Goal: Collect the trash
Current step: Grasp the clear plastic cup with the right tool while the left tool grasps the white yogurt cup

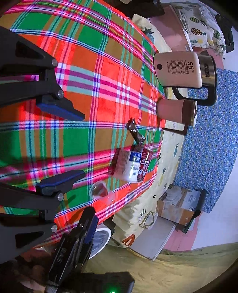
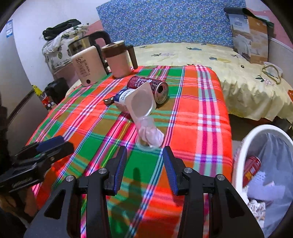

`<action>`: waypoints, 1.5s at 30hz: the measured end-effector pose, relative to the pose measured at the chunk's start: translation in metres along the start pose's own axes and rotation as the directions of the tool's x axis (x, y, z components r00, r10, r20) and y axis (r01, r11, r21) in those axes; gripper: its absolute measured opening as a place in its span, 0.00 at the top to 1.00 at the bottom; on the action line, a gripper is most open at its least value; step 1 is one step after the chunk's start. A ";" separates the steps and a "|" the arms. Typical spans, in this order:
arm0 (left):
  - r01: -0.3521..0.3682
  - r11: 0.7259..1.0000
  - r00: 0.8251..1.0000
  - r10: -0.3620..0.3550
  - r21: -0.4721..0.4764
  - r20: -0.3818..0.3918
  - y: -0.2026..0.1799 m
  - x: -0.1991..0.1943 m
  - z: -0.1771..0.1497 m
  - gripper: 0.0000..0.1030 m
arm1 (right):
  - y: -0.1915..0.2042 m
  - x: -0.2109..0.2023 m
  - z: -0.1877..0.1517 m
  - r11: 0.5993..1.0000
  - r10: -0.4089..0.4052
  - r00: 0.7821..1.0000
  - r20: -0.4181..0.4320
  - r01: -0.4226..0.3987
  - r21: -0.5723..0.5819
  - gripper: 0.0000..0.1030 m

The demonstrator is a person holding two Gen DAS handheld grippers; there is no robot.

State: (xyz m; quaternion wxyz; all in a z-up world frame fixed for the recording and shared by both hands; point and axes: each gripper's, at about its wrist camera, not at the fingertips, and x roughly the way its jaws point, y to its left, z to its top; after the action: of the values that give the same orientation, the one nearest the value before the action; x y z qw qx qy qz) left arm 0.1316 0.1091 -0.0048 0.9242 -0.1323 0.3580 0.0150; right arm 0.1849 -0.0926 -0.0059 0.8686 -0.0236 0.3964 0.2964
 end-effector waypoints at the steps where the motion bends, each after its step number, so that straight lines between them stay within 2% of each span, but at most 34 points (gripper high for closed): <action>1: -0.001 1.000 1.000 0.001 -0.004 0.000 0.002 0.001 0.001 0.44 | 0.000 0.004 0.002 1.000 0.002 1.000 -0.003 -0.002 0.000 0.58; 8: -0.002 1.000 1.000 0.002 -0.002 -0.005 0.007 0.010 0.011 0.44 | -0.005 0.023 0.011 1.000 0.005 1.000 -0.015 -0.005 0.016 0.58; 9: -0.003 1.000 1.000 0.003 -0.001 -0.006 0.007 0.012 0.013 0.44 | -0.006 0.025 0.011 1.000 0.006 1.000 -0.017 -0.006 0.018 0.61; 10: -0.002 1.000 1.000 0.002 0.001 -0.006 0.007 0.014 0.016 0.44 | -0.007 0.025 0.011 1.000 0.010 1.000 -0.016 -0.009 0.017 0.71; 16: 0.029 0.999 1.000 -0.029 0.030 -0.009 -0.007 0.028 0.030 0.44 | -0.014 0.013 0.004 1.000 0.014 1.000 0.006 -0.014 0.027 0.71; 22: 0.075 0.994 0.997 -0.074 0.082 -0.018 -0.030 0.051 0.043 0.34 | -0.028 0.001 -0.006 0.997 0.025 1.000 0.010 -0.026 0.079 0.71; 32: 0.056 0.986 0.998 -0.052 0.157 -0.029 -0.049 0.087 0.061 0.27 | -0.044 -0.006 -0.007 0.993 0.032 0.999 0.026 -0.034 0.116 0.71; 39: 0.037 0.992 0.998 -0.030 0.123 -0.060 -0.045 0.102 0.065 0.28 | -0.047 -0.008 -0.008 0.991 0.043 0.999 0.033 -0.046 0.124 0.71; 41: 0.042 0.991 0.997 -0.033 0.124 -0.068 -0.046 0.105 0.064 0.40 | -0.049 -0.008 -0.009 0.991 0.043 0.999 0.034 -0.047 0.129 0.71; 45: 0.036 0.990 0.997 -0.027 0.136 -0.072 -0.051 0.105 0.061 0.41 | -0.052 -0.012 -0.011 0.990 0.038 0.999 0.036 -0.042 0.136 0.71</action>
State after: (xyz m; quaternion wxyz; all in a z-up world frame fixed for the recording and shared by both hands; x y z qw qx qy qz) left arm 0.2561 0.0689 -0.0198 0.9180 -0.0747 0.3883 -0.0288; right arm 0.1996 -0.1444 -0.0154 0.8686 0.0486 0.4016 0.2863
